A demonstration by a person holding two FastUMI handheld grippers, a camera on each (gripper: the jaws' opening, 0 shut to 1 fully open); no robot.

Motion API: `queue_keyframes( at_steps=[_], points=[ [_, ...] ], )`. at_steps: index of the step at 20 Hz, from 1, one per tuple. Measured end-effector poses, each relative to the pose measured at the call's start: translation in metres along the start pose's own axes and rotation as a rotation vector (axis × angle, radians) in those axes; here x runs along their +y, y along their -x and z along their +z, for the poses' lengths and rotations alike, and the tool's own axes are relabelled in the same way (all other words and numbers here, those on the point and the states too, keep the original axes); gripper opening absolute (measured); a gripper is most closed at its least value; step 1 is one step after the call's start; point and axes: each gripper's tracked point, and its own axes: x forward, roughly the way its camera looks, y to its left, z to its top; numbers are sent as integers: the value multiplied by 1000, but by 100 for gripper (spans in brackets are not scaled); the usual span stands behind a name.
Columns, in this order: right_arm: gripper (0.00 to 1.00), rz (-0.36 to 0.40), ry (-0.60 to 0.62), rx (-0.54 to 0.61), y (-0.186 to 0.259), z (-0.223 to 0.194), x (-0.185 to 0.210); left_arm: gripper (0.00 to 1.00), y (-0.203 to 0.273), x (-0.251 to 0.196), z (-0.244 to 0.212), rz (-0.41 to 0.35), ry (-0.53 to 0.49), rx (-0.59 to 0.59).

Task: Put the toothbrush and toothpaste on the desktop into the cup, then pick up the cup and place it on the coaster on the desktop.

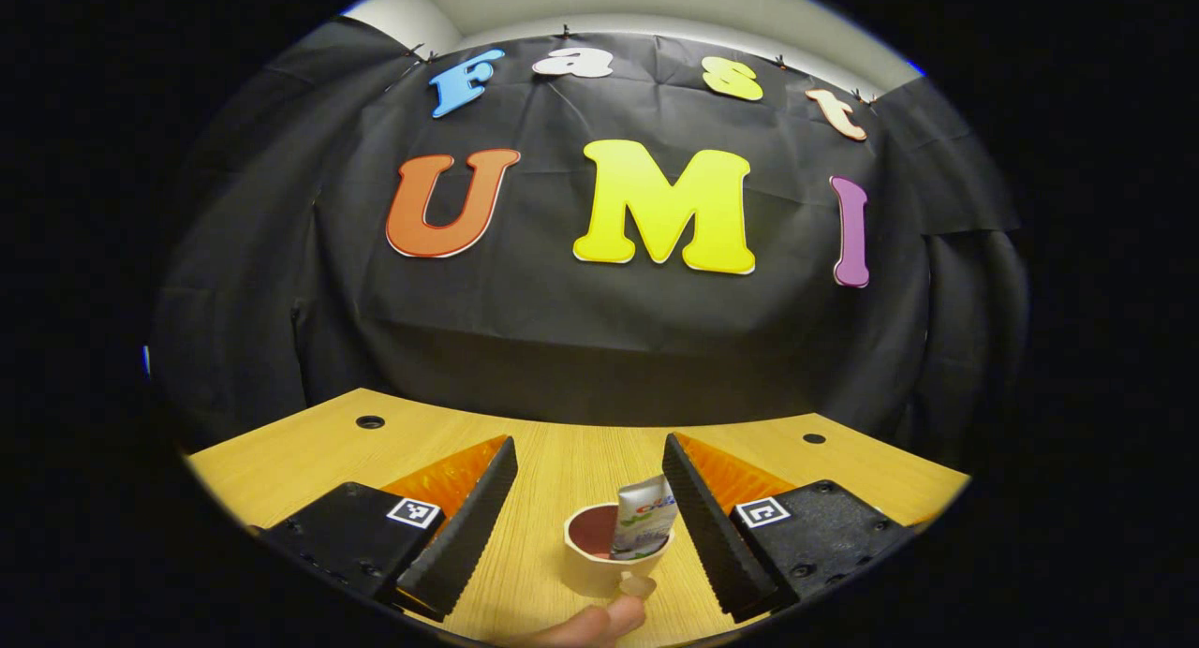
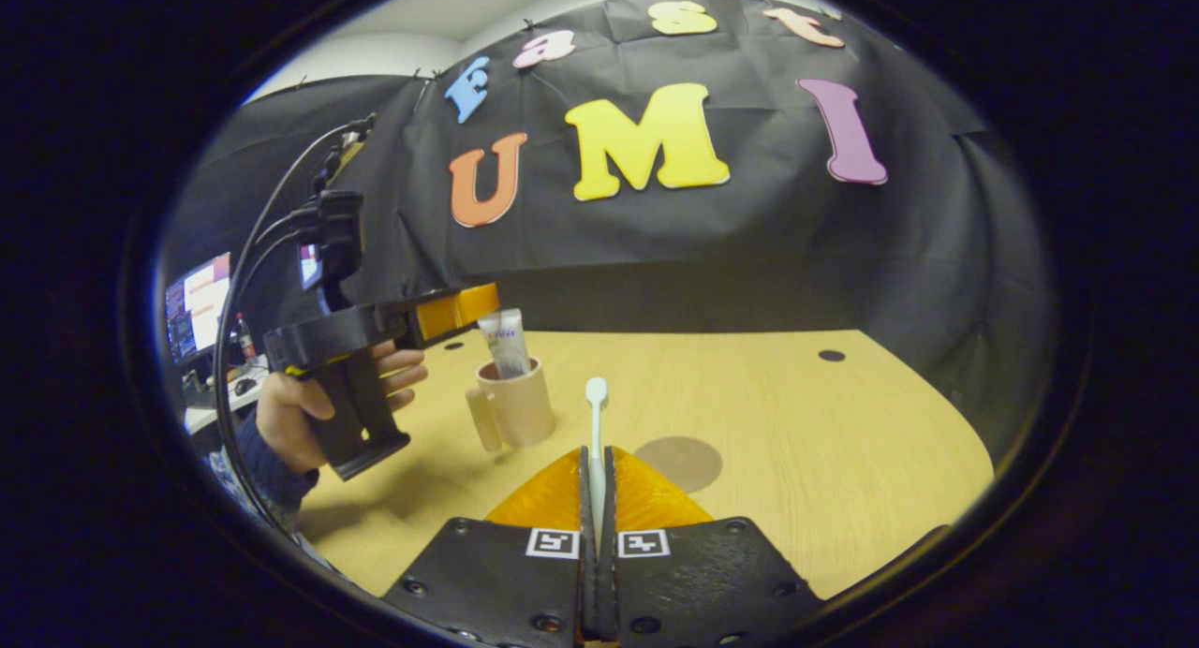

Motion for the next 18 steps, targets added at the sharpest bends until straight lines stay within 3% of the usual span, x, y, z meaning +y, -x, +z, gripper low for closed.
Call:
queue_keyframes(
  at_steps=[4, 10, 14, 18],
  points=[
    [0, 29, 10, -102, -32, 50, 34, 98, 37, 37, -2, 56, 9, 5],
    [0, 129, -95, -244, -108, 98, 94, 98, 75, 71, -31, 85, 43, 44],
    [0, 129, -116, -344, -150, 119, 103, 99, 78, 85, -36, 96, 44, 35],
    [0, 183, -166, -345, -166, 127, 116, 98, 76, 82, -36, 71, 64, 12]
  ],
)
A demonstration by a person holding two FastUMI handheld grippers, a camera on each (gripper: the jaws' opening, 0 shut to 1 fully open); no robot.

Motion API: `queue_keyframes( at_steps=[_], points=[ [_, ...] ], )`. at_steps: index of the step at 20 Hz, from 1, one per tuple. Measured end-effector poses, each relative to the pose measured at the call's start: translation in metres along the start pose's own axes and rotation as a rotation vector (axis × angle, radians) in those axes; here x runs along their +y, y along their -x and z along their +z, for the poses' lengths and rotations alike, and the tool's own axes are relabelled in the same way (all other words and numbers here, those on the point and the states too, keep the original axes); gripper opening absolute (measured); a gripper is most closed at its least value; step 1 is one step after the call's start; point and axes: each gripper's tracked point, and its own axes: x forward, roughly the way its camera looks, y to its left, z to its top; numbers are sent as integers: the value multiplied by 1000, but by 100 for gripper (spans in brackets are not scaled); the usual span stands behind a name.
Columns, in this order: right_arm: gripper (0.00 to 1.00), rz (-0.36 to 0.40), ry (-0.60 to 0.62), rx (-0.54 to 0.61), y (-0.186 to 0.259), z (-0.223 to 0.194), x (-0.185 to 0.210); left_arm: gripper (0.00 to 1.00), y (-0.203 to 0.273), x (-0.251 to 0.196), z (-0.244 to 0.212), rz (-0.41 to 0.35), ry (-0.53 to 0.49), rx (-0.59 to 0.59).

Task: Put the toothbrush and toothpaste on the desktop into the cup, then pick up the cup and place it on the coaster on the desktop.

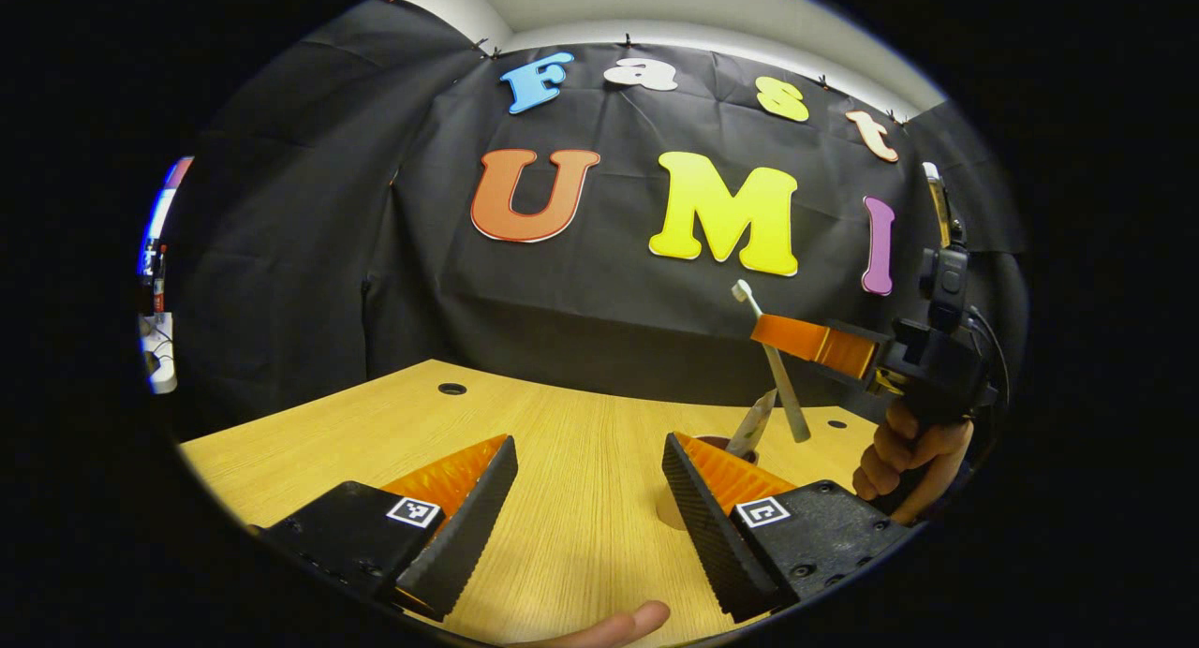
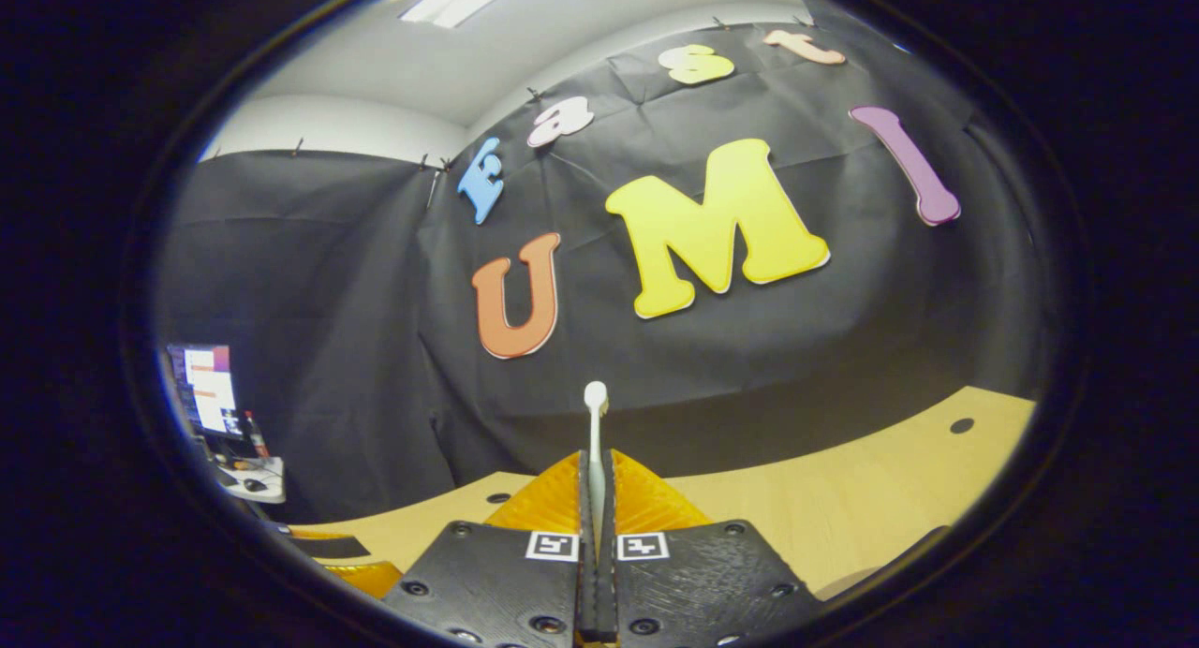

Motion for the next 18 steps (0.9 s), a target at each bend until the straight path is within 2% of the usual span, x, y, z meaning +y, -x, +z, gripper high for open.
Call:
queue_keyframes(
  at_steps=[6, 7, 12, 14, 18],
  points=[
    [0, 24, 83, -50, -19, -6, 6, 99, -13, 3, -14, -25, 44, 5],
    [2, 27, 84, -55, -23, -7, 7, 99, -14, 3, -17, -25, 43, 11],
    [1, 38, 64, -67, -44, -11, 3, 98, -19, 10, -22, -31, 53, 12],
    [1, 27, 95, -72, -43, -10, -1, 98, -21, 12, -26, -27, 73, 21],
    [1, 63, 105, -46, -28, -16, 6, 98, -20, 7, -27, -39, 69, 28]
  ],
)
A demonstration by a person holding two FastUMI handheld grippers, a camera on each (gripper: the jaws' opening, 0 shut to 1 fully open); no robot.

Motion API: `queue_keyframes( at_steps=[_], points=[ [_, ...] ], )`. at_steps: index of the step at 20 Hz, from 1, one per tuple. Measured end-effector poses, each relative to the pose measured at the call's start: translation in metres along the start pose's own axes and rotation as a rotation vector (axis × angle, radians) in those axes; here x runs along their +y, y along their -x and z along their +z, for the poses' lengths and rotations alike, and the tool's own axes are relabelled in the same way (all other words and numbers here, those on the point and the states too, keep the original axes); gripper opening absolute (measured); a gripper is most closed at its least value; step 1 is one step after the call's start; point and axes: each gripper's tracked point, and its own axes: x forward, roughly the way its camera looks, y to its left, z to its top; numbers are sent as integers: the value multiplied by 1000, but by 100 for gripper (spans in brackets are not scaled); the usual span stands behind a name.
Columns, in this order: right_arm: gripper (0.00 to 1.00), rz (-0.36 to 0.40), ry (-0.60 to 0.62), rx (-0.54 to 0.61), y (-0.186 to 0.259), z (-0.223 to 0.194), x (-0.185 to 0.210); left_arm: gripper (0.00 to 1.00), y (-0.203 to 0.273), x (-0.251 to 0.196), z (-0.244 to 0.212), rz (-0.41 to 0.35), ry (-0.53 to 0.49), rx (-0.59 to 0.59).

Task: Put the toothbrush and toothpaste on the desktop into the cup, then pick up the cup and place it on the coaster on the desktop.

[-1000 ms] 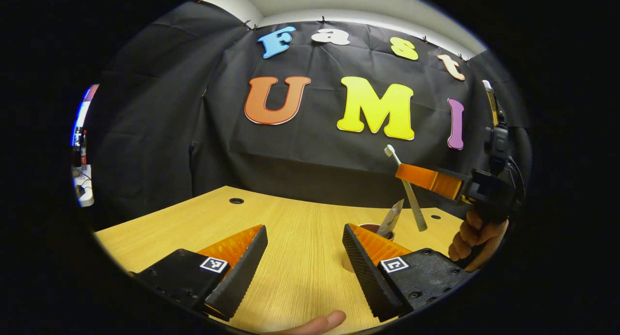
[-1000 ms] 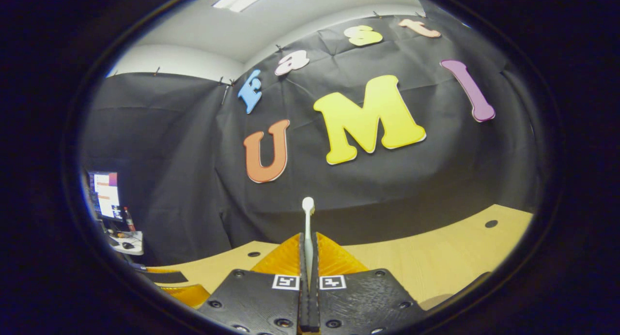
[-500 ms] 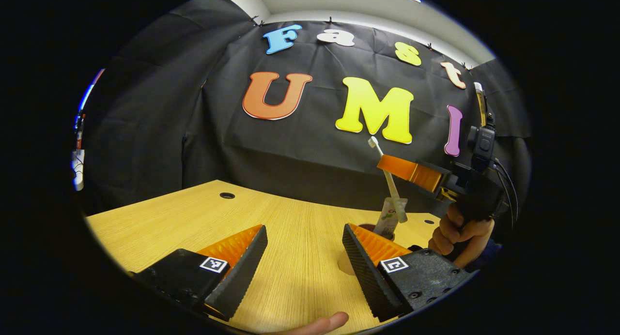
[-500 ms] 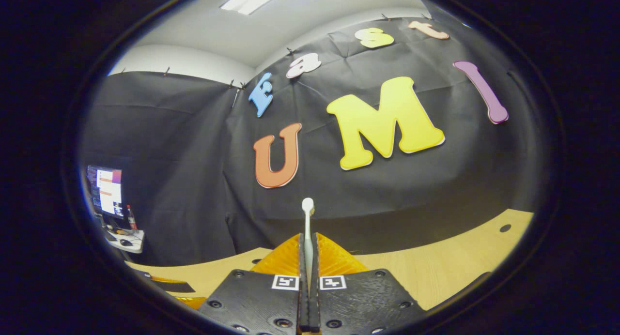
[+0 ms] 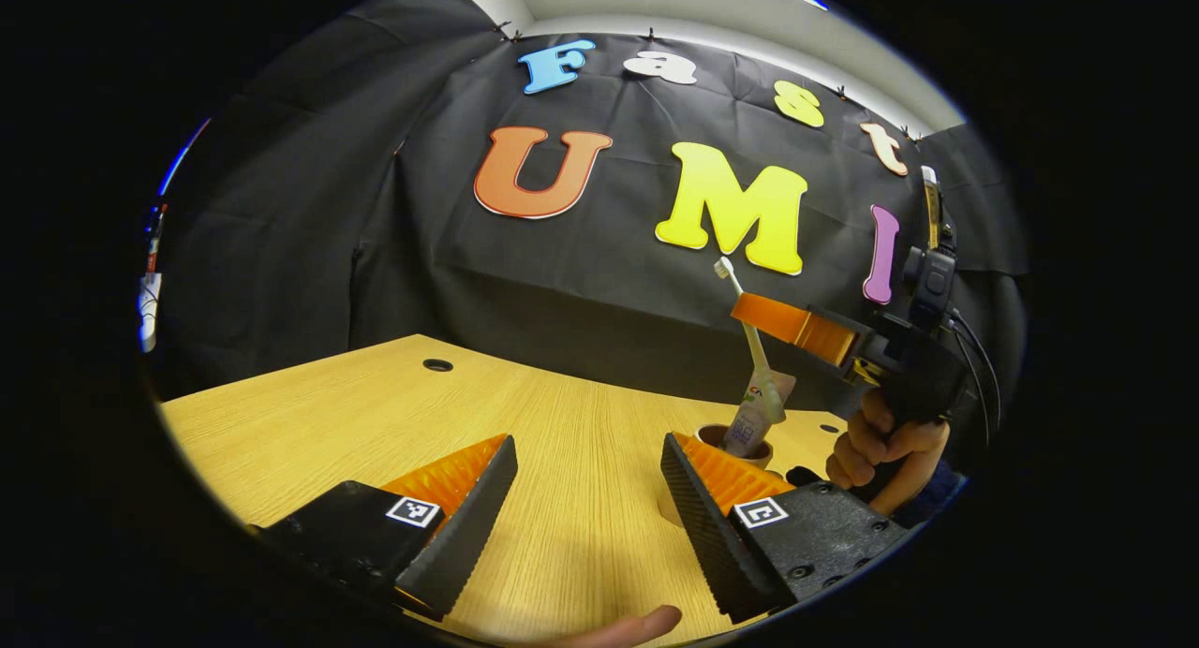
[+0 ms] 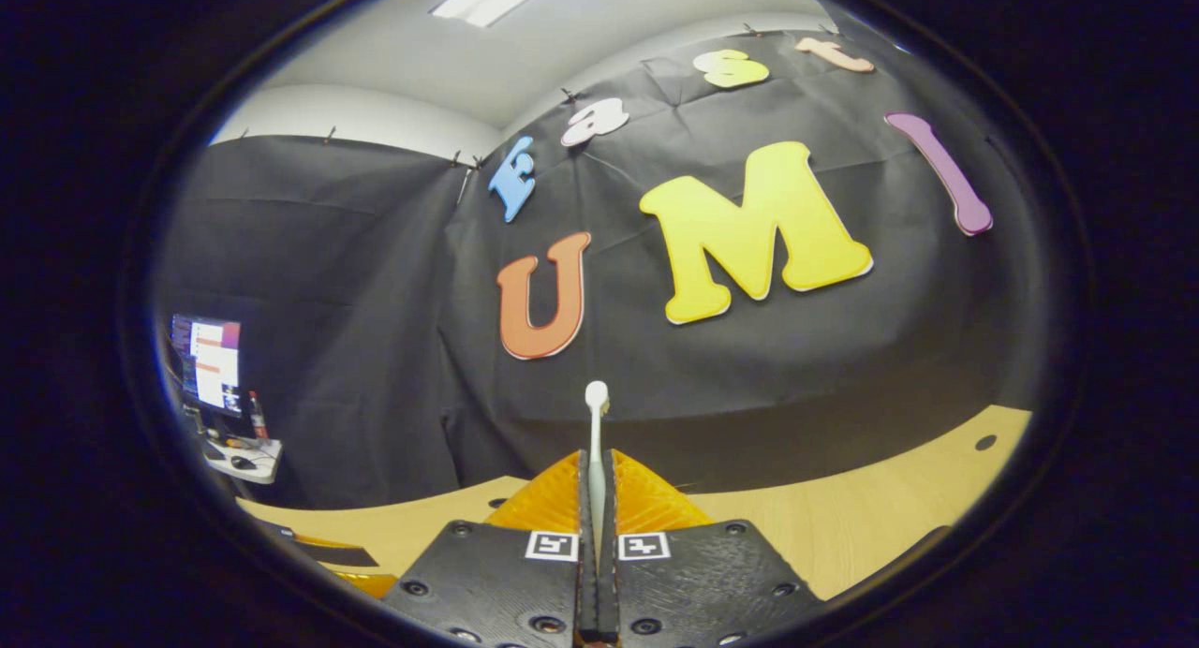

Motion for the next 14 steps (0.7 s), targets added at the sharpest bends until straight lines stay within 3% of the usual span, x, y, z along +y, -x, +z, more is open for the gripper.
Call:
queue_keyframes(
  at_steps=[8, 14],
  points=[
    [4, 19, 72, 31, 4, -15, 11, 98, 2, -1, -4, -5, -4, 1],
    [4, 5, 31, 20, 5, -12, 7, 98, 1, -1, -8, -9, -2, 7]
  ],
)
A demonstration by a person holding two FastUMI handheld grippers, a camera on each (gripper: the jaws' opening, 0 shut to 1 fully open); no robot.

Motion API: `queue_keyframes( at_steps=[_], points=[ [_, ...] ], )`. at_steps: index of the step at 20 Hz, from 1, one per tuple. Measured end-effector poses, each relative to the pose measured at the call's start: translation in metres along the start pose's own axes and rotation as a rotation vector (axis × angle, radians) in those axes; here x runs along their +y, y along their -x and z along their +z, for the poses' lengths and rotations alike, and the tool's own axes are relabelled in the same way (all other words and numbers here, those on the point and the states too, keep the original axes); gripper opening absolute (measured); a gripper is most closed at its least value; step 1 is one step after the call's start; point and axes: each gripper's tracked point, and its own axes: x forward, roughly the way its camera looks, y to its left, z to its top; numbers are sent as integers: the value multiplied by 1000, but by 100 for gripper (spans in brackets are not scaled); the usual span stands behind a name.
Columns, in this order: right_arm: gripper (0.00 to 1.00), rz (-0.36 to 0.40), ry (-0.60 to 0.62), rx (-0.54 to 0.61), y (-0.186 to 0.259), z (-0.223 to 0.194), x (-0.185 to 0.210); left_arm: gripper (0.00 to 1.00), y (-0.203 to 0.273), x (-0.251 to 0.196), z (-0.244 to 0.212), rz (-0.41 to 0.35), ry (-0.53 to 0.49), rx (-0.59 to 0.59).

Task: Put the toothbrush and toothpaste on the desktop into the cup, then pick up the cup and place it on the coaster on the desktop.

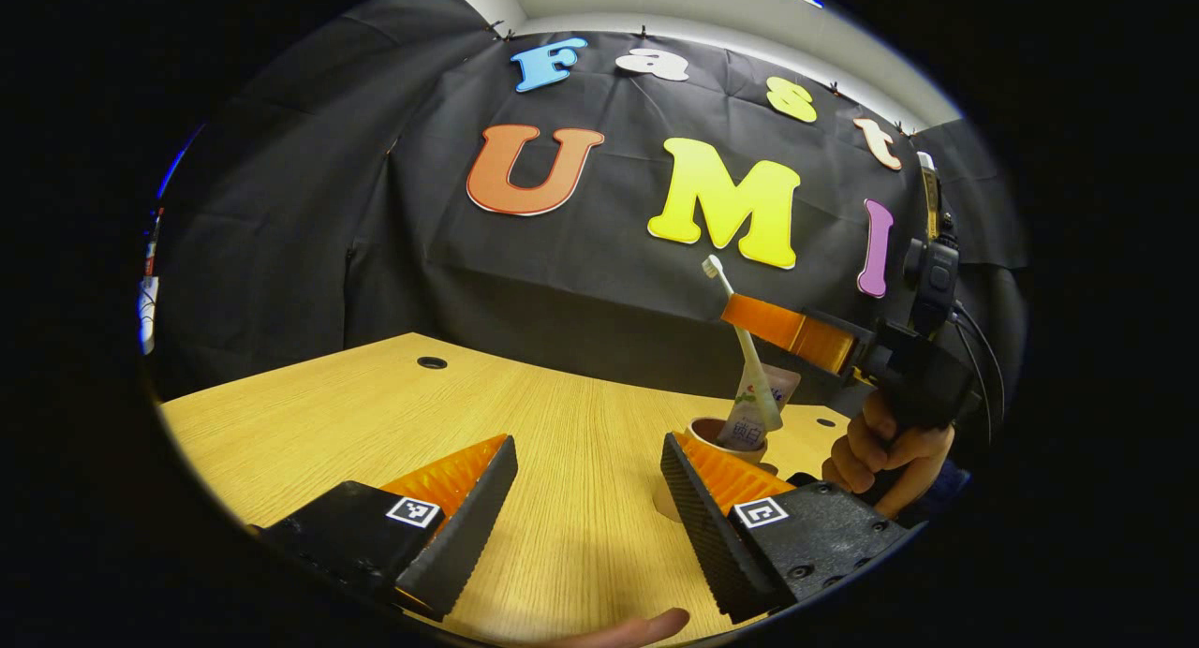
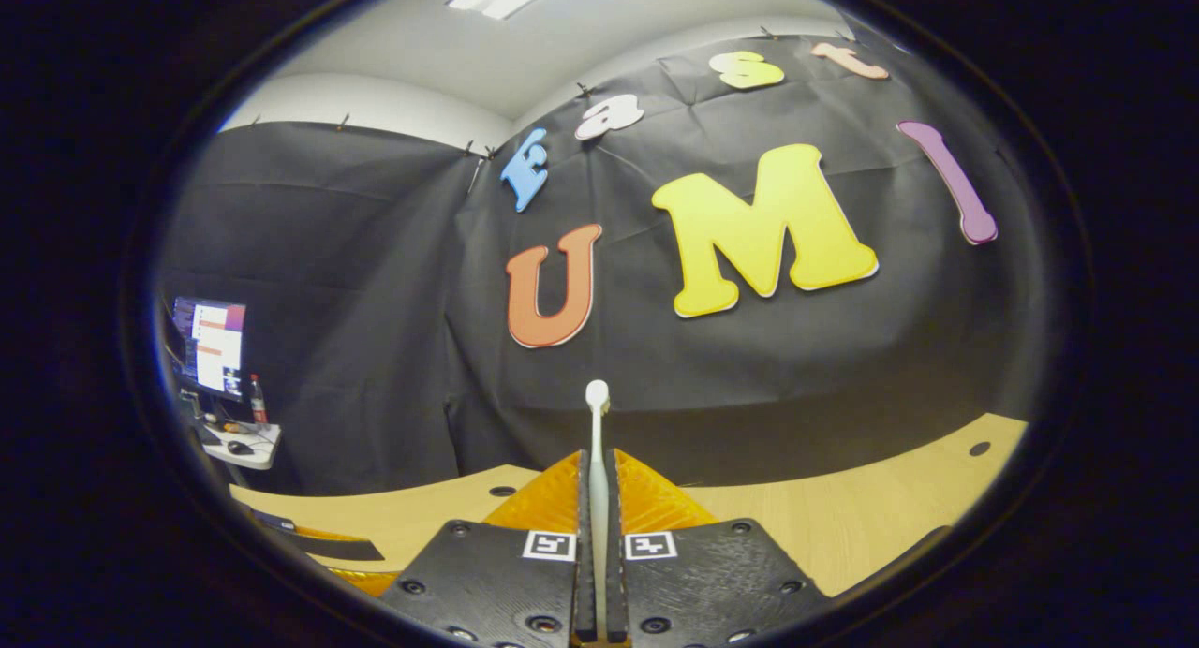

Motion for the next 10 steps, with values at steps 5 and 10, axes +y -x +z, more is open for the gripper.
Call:
queue_keyframes(
  at_steps=[5, 10],
  points=[
    [5, 5, 25, 2, 3, -3, 7, 98, -2, 1, -3, 0, 10, 4],
    [6, -11, 28, 3, 6, -5, 6, 98, -3, 2, -6, -1, 18, 10]
  ],
)
